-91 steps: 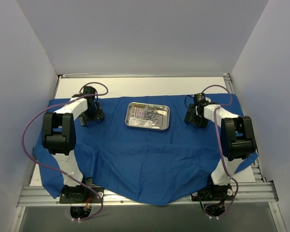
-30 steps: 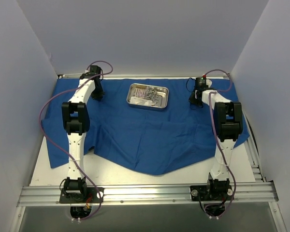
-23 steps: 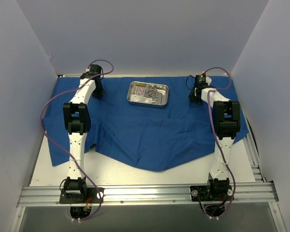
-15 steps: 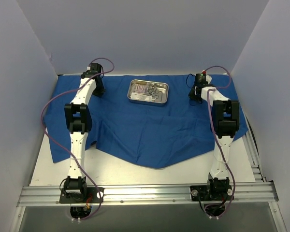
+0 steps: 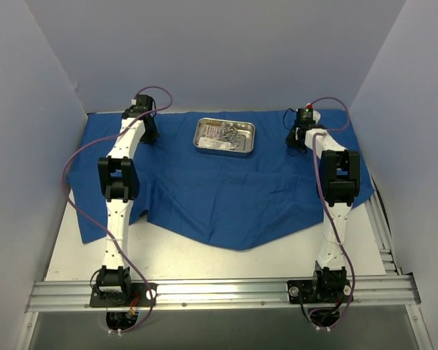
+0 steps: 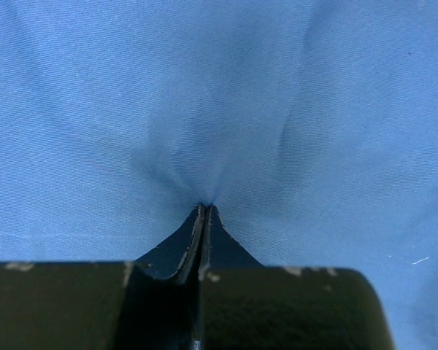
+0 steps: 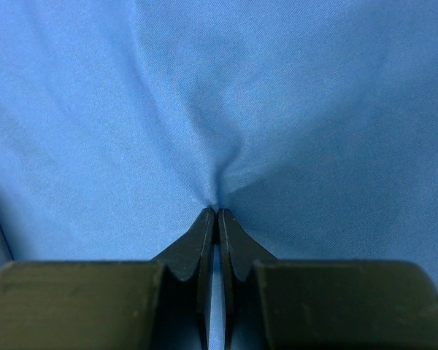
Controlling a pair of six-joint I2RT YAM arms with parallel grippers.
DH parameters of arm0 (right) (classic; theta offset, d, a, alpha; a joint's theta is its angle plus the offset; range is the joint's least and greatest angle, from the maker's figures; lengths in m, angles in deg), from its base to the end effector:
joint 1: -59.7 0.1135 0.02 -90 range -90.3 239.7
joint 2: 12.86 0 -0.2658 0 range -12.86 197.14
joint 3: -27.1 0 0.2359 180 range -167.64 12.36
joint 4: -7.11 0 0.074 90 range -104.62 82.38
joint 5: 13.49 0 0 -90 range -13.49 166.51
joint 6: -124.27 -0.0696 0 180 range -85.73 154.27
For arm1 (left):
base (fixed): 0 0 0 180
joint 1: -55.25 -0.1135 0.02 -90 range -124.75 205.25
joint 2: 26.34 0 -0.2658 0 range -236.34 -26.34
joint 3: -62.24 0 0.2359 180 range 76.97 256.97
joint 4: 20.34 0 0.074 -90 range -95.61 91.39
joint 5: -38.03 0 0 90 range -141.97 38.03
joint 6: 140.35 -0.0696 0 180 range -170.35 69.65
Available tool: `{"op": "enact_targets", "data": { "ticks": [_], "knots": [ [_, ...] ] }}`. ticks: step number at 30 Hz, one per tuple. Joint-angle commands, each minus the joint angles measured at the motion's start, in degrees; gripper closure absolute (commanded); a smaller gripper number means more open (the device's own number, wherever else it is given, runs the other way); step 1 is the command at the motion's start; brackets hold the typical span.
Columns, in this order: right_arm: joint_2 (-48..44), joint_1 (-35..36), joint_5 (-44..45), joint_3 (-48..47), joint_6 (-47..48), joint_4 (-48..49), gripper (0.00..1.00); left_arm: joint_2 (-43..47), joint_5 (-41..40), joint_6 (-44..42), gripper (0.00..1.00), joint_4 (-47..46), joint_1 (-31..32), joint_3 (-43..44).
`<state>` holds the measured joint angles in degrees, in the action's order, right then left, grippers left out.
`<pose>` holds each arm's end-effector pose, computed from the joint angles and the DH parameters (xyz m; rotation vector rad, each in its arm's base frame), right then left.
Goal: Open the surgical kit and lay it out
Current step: Smooth out the surgical kit at the center of the board.
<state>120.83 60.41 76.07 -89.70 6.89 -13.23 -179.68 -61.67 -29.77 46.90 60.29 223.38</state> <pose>0.5436 0.0073 0.1503 0.5113 2.1756 0.2774 0.5626 -0.0378 0.1420 -0.4088 2.5530 0.0573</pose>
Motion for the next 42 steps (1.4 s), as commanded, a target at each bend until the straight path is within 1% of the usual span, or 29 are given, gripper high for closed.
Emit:
{"op": "enact_targets", "data": {
  "ticks": [1, 9, 13, 20, 22, 24, 25, 27, 28, 30, 31, 33, 34, 35, 36, 37, 38, 39, 41, 42],
  "knots": [
    [5.7, -2.6, 4.8, 1.3, 1.7, -6.5, 1.00, -1.1, -1.3, 0.5, 0.98, -3.9, -3.1, 2.5],
    [5.9, -3.0, 3.7, 2.1, 0.4, -5.4, 1.00, -0.8, 2.6, 0.3, 0.98, -7.5, -3.4, 2.2],
    [6.1, -3.3, 3.5, 1.9, 0.2, -5.3, 1.00, -1.5, 4.2, -0.1, 0.98, -8.4, -3.4, 3.4],
    [6.1, -3.7, 3.3, -0.8, 1.4, -5.2, 1.00, -0.1, 3.7, 1.9, 0.97, -8.7, -3.6, 1.4],
    [6.0, -3.6, 3.0, -1.8, 1.6, -5.3, 0.98, 0.4, 3.6, 2.4, 0.94, -9.1, -4.0, 1.0],
    [5.6, -3.6, 2.3, -2.6, 1.6, -5.4, 0.93, 1.0, 3.7, 3.2, 0.92, -9.4, -4.4, 0.7],
    [5.4, -3.6, 2.2, -2.7, 1.7, -5.4, 0.91, 1.5, 3.7, 3.3, 0.84, -9.4, -4.6, 0.6],
    [4.0, -3.4, 2.4, -2.9, 2.2, -5.6, 0.86, 2.4, 4.2, 3.9, 0.74, -9.4, -4.7, 0.6],
    [3.3, -3.3, 2.6, -2.7, 2.4, -5.6, 0.85, 3.6, 4.2, 3.9, 0.62, -9.5, -4.6, 0.5],
    [0.9, -3.3, 3.1, -2.5, 3.0, -6.1, 0.76, 5.1, 4.6, 4.6, 0.53, -9.5, -4.6, -0.4],
    [0.1, -3.3, 3.3, -2.6, 3.2, -6.3, 0.74, 6.9, 4.7, 5.2, 0.44, -9.5, -4.6, -0.9],
    [-2.8, -2.9, 4.6, -2.4, 3.4, -7.4, 0.71, 9.1, 5.3, 5.5, 0.37, -9.3, -4.5, -2.3],
    [-3.9, -2.7, 5.3, -1.9, 3.4, -7.8, 0.67, 11.4, 5.3, 5.9, 0.33, -9.0, -4.4, -3.0],
    [-6.0, -2.6, 6.2, -1.6, 3.5, -8.2, 0.62, 12.7, 5.4, 6.5, 0.22, -8.6, -4.3, -3.8],
    [-7.1, -2.4, 7.2, -1.0, 3.5, -9.1, 0.61, 14.0, 5.1, 6.8, 0.16, -7.8, -4.3, -4.5],
    [-8.2, -2.0, 9.0, 0.1, 3.3, -10.0, 0.59, 16.7, 4.9, 7.5, 0.13, -7.2, -4.2, -6.6],
    [-10.3, -1.9, 10.1, 0.6, 3.1, -10.8, 0.57, 18.2, 4.5, 8.0, 0.01, -6.6, -4.2, -7.8],
    [-11.3, -1.7, 11.2, 1.4, 2.9, -12.4, 0.55, 19.7, 4.2, 8.4, 0.06, -5.7, -4.1, -9.4],
    [-14.5, -1.1, 14.4, 3.8, 1.5, -15.8, 0.49, 24.9, 3.1, 9.4, 0.06, -4.9, -3.6, -15.3],
    [-15.6, -1.1, 15.6, 4.7, 1.0, -16.9, 0.48, 26.6, 2.3, 9.8, 0.06, -4.4, -3.6, -17.7]
  ]
}}
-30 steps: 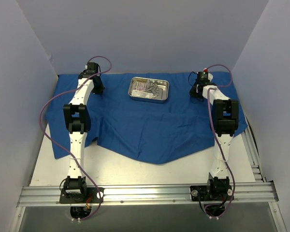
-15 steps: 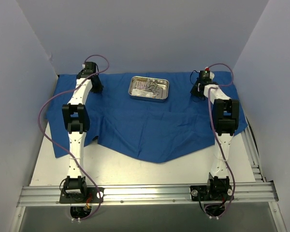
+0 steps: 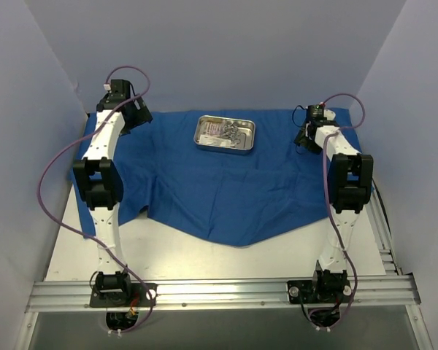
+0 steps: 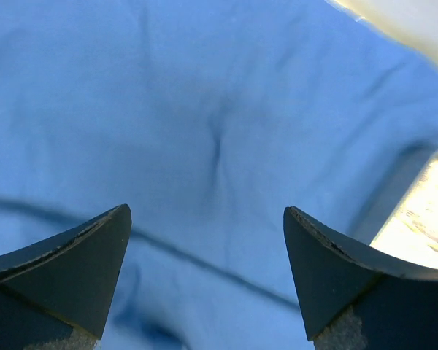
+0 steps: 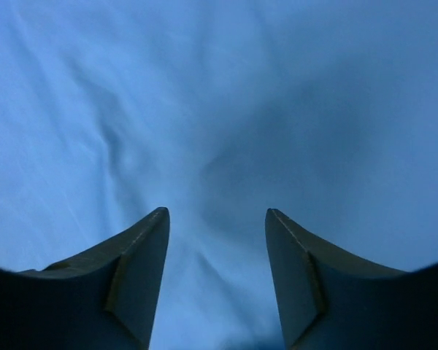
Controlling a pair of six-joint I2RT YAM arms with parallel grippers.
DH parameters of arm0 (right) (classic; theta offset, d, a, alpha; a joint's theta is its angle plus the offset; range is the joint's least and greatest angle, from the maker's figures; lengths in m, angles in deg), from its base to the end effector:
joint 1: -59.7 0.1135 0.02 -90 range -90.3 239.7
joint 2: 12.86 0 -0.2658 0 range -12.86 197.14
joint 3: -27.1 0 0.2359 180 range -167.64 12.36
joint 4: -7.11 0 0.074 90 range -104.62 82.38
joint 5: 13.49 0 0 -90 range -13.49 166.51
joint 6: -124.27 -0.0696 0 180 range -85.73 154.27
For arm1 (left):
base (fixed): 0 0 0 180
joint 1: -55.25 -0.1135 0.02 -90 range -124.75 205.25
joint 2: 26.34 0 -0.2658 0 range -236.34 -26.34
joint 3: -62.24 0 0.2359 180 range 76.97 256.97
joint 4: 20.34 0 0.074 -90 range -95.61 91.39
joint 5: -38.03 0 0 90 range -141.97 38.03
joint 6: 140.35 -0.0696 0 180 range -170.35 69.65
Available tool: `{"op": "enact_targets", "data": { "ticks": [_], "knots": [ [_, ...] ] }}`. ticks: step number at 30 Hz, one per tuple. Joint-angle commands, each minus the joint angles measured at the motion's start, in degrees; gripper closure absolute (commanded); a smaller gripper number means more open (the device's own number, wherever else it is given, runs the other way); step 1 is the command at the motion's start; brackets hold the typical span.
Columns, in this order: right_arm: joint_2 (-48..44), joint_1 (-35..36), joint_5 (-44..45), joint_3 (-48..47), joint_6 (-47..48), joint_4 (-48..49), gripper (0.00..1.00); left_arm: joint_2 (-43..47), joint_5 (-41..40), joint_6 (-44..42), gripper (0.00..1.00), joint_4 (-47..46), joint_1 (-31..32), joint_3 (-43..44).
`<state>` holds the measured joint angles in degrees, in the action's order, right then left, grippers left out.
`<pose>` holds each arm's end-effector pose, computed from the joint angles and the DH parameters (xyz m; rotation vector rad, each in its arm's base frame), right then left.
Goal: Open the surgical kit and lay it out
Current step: Smooth out the surgical kit at the center of the board.
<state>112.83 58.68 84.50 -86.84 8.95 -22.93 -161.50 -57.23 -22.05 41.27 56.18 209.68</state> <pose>0.5123 -0.0188 0.1861 0.5917 2.2145 0.0593 0.5324 -0.0023 0.2424 -0.6151 2.3513 -0.1192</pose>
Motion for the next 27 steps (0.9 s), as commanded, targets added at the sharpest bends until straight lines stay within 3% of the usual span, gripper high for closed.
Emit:
{"op": "enact_targets", "data": {
  "ticks": [1, 8, 15, 27],
  "knots": [
    [-8.5, 0.7, 9.4, 3.5, -2.4, -8.4, 0.45, 11.9, -3.8, 3.3, 0.06, 1.5, 0.6, -8.8],
    [-14.8, 6.0, 12.7, 11.8, -7.6, -12.0, 0.41, 27.2, -9.4, 7.1, 0.06, 0.8, 0.5, -32.6],
    [-15.4, 8.0, 13.0, 19.5, -12.8, -10.3, 0.42, 38.2, -7.5, 5.8, 0.06, -0.6, 0.5, -47.7],
    [-17.2, 8.0, 19.8, 22.3, -16.3, -12.7, 0.55, 41.7, -7.6, 4.4, 0.06, -0.1, 0.5, -51.5]
  ]
}}
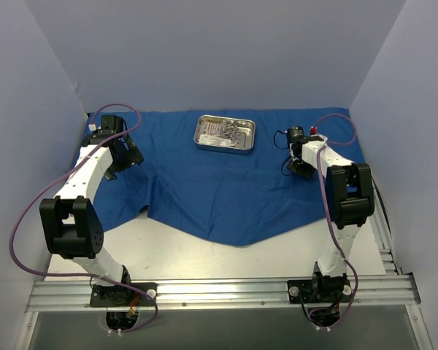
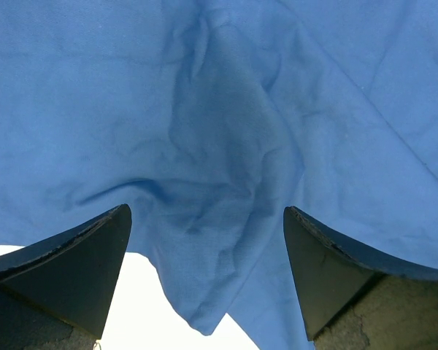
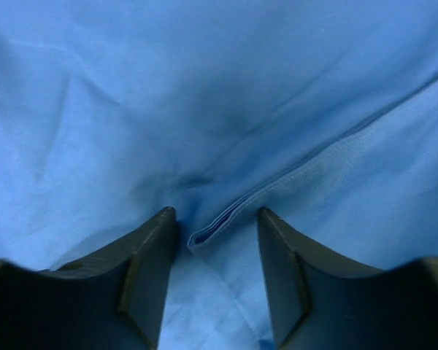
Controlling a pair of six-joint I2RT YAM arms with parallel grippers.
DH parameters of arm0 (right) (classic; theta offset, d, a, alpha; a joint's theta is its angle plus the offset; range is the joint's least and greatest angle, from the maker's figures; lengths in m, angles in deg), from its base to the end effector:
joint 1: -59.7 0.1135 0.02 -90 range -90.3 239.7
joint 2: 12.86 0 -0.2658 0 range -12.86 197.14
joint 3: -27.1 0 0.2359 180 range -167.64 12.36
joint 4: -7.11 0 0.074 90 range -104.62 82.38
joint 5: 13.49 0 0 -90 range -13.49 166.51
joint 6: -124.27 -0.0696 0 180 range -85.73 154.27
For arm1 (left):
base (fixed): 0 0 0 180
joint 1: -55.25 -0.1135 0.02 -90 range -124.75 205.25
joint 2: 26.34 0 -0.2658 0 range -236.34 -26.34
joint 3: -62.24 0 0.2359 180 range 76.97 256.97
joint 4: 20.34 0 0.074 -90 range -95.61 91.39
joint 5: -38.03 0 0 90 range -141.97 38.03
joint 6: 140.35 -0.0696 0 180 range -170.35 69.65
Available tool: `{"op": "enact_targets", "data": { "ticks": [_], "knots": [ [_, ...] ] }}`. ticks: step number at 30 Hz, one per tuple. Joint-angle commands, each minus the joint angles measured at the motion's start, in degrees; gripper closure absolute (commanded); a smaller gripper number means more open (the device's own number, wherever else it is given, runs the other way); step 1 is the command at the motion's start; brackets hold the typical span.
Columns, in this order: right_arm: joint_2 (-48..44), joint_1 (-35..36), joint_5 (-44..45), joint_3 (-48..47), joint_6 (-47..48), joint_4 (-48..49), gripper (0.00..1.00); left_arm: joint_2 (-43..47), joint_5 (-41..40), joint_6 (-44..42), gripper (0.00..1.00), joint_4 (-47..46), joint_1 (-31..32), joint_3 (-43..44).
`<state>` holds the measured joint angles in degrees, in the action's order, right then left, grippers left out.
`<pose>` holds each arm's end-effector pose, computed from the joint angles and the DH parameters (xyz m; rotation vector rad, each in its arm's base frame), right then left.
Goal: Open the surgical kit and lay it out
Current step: Smooth out the surgical kit at the center of the board.
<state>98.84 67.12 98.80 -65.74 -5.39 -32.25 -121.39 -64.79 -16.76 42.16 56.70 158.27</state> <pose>0.4143 0.0273 0.1666 0.8221 2.3435 -0.1659 0.3472 0.0067 0.2576 -0.7914 2.4793 0.0800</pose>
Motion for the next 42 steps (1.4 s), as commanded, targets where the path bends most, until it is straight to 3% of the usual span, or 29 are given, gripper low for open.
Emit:
{"op": "enact_targets", "data": {
  "ticks": [1, 5, 18, 23, 31, 37, 42],
  "knots": [
    [-3.6, -0.5, 5.8, 1.5, -2.0, -3.6, 0.57, 1.5, 0.1, -1.1, 0.06, -0.9, 0.0, -0.1],
    [-4.1, -0.5, 6.3, 1.9, -2.4, -4.6, 0.67, 1.5, 0.1, -1.2, 0.06, -0.9, 0.0, -0.1],
    [-7.1, -0.6, 8.0, 1.1, -3.3, -6.7, 0.71, 1.7, -0.1, -1.3, 0.06, -0.9, 0.0, -0.8],
    [-7.5, -0.4, 6.3, 2.0, -3.3, -5.9, 0.77, 1.7, 0.2, -1.4, 0.06, -1.3, 0.0, -1.1],
    [-7.1, -1.4, 5.5, 3.7, -3.6, -5.3, 1.00, 1.9, 0.2, -1.5, 0.06, -1.3, 0.0, -1.1],
    [-9.7, -8.1, 9.0, 4.9, -3.5, -10.6, 1.00, 2.9, -1.7, -3.0, 0.06, 0.1, 0.0, -0.9],
    [-11.8, -18.8, 11.5, 6.7, -5.9, -17.5, 1.00, 5.8, -3.2, -3.5, 0.06, 2.1, -0.1, -1.5]
  ]
}}
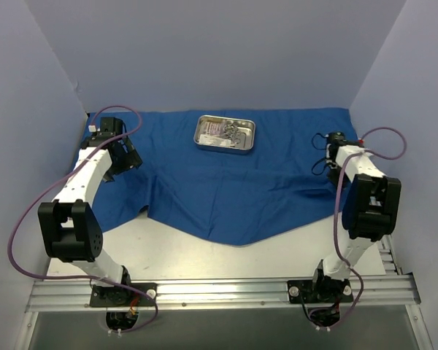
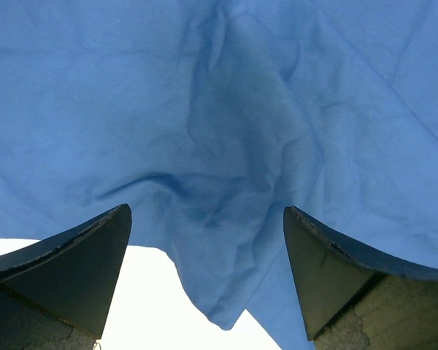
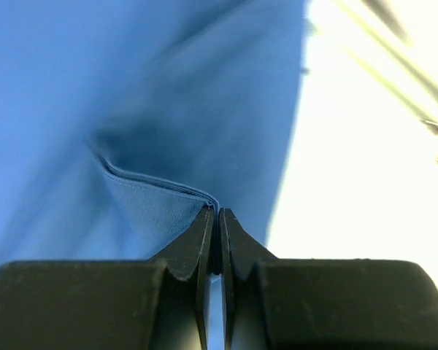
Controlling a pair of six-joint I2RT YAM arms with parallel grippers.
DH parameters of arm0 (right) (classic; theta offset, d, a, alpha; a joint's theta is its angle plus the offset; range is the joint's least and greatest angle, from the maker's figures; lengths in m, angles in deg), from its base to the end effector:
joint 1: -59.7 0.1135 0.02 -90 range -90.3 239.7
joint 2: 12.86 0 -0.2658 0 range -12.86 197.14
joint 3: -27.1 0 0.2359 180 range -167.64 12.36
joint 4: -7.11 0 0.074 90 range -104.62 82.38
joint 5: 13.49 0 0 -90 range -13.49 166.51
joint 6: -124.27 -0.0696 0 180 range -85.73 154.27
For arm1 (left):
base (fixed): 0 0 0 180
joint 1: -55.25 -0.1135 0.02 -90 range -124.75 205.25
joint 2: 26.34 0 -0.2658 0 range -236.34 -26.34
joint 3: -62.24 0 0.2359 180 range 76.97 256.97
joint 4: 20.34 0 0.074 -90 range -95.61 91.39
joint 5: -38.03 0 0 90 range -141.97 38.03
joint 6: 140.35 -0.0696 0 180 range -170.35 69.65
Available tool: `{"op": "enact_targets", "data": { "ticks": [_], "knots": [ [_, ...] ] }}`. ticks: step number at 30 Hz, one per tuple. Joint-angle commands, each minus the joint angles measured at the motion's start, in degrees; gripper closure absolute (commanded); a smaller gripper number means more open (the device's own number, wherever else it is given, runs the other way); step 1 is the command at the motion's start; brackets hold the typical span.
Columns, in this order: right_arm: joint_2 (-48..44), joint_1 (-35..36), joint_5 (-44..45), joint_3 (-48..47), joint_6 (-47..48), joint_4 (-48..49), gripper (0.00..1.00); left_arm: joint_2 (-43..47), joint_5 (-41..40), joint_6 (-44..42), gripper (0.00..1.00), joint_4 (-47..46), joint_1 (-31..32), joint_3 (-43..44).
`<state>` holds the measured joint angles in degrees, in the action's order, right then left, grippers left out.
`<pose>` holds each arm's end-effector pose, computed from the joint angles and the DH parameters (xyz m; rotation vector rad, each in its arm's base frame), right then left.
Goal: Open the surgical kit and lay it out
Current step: Smooth out the surgical kit at the center of the board.
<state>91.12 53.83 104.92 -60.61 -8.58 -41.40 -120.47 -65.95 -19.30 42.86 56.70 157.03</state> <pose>0.3630 -0.0706 0.1830 1.1791 2.2553 -0.4297 0.3406 0.0082 0.2557 -0.7431 2.5061 0.1289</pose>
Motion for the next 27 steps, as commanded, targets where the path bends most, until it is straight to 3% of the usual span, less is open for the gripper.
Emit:
{"op": "enact_targets", "data": {
  "ticks": [1, 6, 8, 17, 21, 27],
  "knots": [
    [-5.9, -7.0, 4.5, 3.3, -3.1, -8.8, 1.00, 5.6, -2.4, -0.6, 0.06, 1.4, -0.1, -1.2],
    [-13.6, -16.8, 1.7, 8.8, -4.1, -8.1, 1.00, 8.8, -3.5, 0.5, 0.05, 1.0, -1.1, -5.6],
    [-16.4, -27.3, 0.1, 11.1, -2.8, -8.0, 1.00, 10.1, -2.9, 1.0, 0.05, 1.3, -1.1, -6.8],
    [-19.8, -39.0, 0.1, 12.6, -1.1, -10.6, 1.00, 12.7, -4.0, 2.0, 0.05, 1.6, -0.8, -9.3],
    [-22.0, -39.3, 0.4, 13.7, -1.4, -11.9, 0.83, 13.0, -4.9, 2.0, 0.05, 2.1, -0.8, -9.6],
    [-27.6, -28.4, -4.0, 13.0, 2.3, -10.0, 0.48, 12.3, -4.7, 2.8, 0.05, 2.9, -1.1, -9.5]
  ]
}}
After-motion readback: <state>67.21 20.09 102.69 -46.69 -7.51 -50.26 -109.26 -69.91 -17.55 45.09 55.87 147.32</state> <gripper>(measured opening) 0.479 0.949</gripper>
